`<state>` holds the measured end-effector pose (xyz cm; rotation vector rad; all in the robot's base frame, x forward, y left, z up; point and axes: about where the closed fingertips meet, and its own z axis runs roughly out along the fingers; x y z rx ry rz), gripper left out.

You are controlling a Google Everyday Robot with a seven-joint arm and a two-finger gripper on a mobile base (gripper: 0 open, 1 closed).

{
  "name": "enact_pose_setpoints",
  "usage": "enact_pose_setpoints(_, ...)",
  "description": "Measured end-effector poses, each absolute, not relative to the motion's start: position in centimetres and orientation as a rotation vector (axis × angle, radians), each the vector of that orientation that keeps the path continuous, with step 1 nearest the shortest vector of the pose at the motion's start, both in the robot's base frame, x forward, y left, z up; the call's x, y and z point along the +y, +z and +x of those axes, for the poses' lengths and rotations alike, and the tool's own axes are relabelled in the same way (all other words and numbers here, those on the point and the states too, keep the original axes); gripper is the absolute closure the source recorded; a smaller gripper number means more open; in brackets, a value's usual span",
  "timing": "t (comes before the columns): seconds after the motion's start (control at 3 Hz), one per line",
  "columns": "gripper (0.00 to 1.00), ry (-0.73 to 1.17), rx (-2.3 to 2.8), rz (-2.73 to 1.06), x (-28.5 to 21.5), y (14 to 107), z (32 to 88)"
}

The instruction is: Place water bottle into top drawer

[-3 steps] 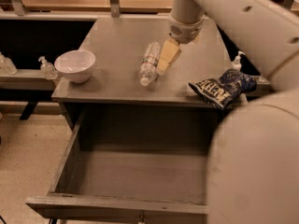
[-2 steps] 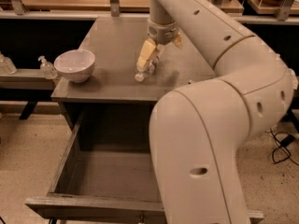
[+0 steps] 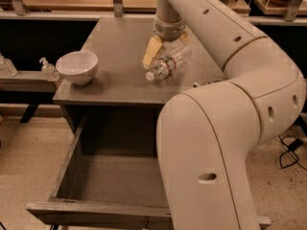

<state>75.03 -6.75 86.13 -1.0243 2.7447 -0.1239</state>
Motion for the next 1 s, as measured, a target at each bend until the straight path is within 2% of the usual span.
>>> enact_pose_setpoints(1.0,0.00,-0.161,2.875,-0.450,-8.5,85.8,74.7)
